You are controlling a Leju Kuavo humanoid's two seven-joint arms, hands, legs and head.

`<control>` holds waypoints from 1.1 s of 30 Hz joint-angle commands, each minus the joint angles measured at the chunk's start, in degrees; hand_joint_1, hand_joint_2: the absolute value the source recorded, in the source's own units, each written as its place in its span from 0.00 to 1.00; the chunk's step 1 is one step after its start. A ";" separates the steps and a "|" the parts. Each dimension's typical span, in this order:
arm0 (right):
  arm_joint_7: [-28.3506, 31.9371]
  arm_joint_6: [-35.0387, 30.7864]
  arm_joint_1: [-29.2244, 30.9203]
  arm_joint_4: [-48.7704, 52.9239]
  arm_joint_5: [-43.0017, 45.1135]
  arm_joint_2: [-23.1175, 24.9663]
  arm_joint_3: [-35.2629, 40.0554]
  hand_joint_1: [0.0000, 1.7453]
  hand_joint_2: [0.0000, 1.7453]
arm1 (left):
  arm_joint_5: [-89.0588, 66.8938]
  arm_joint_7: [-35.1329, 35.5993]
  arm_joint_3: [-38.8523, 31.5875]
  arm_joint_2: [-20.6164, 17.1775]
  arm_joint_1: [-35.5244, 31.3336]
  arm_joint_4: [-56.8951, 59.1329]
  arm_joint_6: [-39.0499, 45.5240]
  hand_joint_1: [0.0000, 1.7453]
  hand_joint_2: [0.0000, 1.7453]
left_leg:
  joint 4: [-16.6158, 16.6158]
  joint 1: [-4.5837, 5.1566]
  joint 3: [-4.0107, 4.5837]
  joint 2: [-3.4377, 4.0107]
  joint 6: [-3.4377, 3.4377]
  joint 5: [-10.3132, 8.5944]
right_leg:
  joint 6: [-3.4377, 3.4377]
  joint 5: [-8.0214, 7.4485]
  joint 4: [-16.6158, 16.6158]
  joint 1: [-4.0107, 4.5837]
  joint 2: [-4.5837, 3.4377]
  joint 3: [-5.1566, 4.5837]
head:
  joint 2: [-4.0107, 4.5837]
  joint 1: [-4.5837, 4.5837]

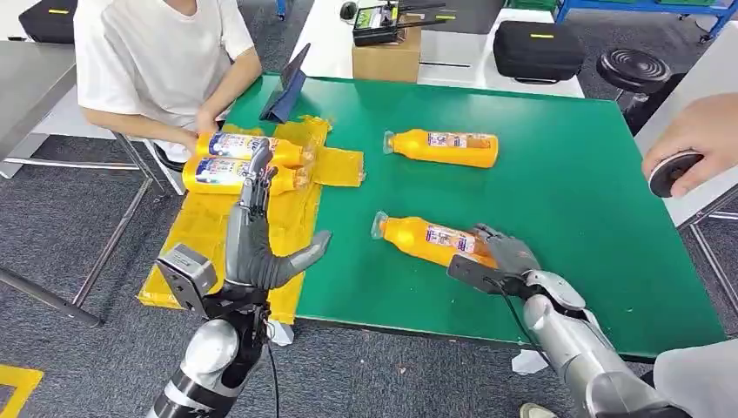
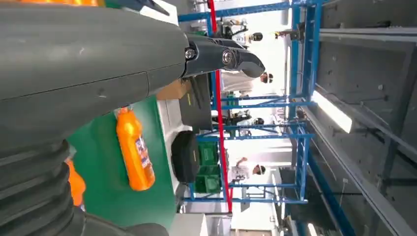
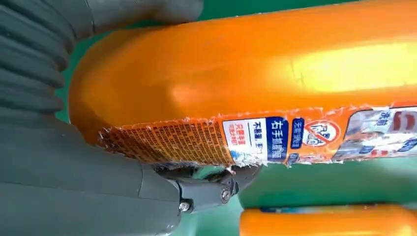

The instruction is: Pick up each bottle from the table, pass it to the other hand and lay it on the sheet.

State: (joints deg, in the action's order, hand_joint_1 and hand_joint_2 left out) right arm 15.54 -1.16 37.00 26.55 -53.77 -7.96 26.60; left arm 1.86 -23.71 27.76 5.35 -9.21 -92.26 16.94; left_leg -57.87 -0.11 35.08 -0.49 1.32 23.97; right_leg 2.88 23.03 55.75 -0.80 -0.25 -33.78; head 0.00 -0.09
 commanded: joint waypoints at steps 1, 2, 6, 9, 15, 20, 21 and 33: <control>-3.36 4.44 0.24 -7.71 0.77 -1.04 2.75 1.00 1.00 | 2.11 0.96 1.75 -1.44 -2.98 5.27 -1.97 0.00 1.00 | 0.11 -0.04 -0.23 -0.21 -0.07 -0.02 | -0.11 0.05 -0.11 0.05 0.26 0.32 | 0.02 -0.02; -3.40 4.54 0.21 -7.77 0.76 -1.28 2.84 1.00 1.00 | 2.16 1.04 1.84 -1.50 -3.08 5.51 -2.14 0.00 1.00 | 0.08 -0.04 -0.24 -0.20 -0.06 -0.01 | -0.10 0.05 -0.10 0.05 0.23 0.33 | 0.00 0.00; -4.12 5.05 -0.14 -8.01 1.66 -1.26 2.40 1.00 1.00 | 2.10 1.08 1.90 -1.51 -3.30 5.91 -2.20 0.00 1.00 | 0.08 -0.04 -0.34 -0.26 -0.04 -0.01 | -0.08 0.06 -0.10 0.05 0.25 0.45 | 0.00 -0.02; -1.73 4.92 -1.16 -7.44 4.25 -0.92 0.48 1.00 1.00 | 2.07 1.15 2.01 -1.59 -3.26 5.82 -2.34 0.00 1.00 | 0.08 -0.04 -0.34 -0.25 -0.04 -0.01 | -0.08 0.05 -0.09 0.04 0.22 0.45 | 0.00 0.00; 16.76 -1.97 -8.93 3.77 22.43 5.44 -13.51 1.00 1.00 | 2.53 3.72 -0.16 0.36 -0.08 7.64 -0.15 0.00 1.00 | 0.14 -0.07 -0.46 -0.09 -0.07 0.04 | -0.11 0.03 -0.18 0.09 0.06 0.58 | 0.00 0.00; 15.74 -5.77 -19.48 30.29 30.81 9.52 -15.16 1.00 1.00 | 7.20 4.37 -1.78 2.07 4.56 13.18 -0.20 0.00 1.00 | 0.12 -0.03 -0.35 0.25 -0.13 0.16 | -0.13 0.04 -0.06 0.05 -0.28 0.38 | 0.00 0.00; 17.31 -7.29 -21.04 34.32 33.08 10.25 -15.91 1.00 1.00 | 7.27 3.91 -1.81 2.22 5.33 13.46 0.35 0.00 1.00 | 0.12 -0.02 -0.26 0.17 -0.10 0.12 | -0.09 0.02 -0.06 0.04 -0.25 0.26 | 0.00 -0.04; 20.35 -3.16 -24.78 50.21 38.44 10.36 -7.36 1.00 1.00 | 9.38 2.84 4.99 -2.38 10.13 10.53 -22.44 0.00 1.00 | 0.04 0.00 0.31 0.04 -0.10 0.14 | -0.10 0.11 0.05 -0.01 -0.14 -0.23 | 0.00 -0.02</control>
State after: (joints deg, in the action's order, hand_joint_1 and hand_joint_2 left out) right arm 33.73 -7.52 13.99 67.02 -13.64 1.88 13.99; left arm 11.06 -21.51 29.71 5.59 0.37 -84.13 -1.71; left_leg -57.85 -0.12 35.56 -0.56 1.28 24.03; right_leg 2.87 23.08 55.78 -0.81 -0.33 -34.14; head 0.00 -0.11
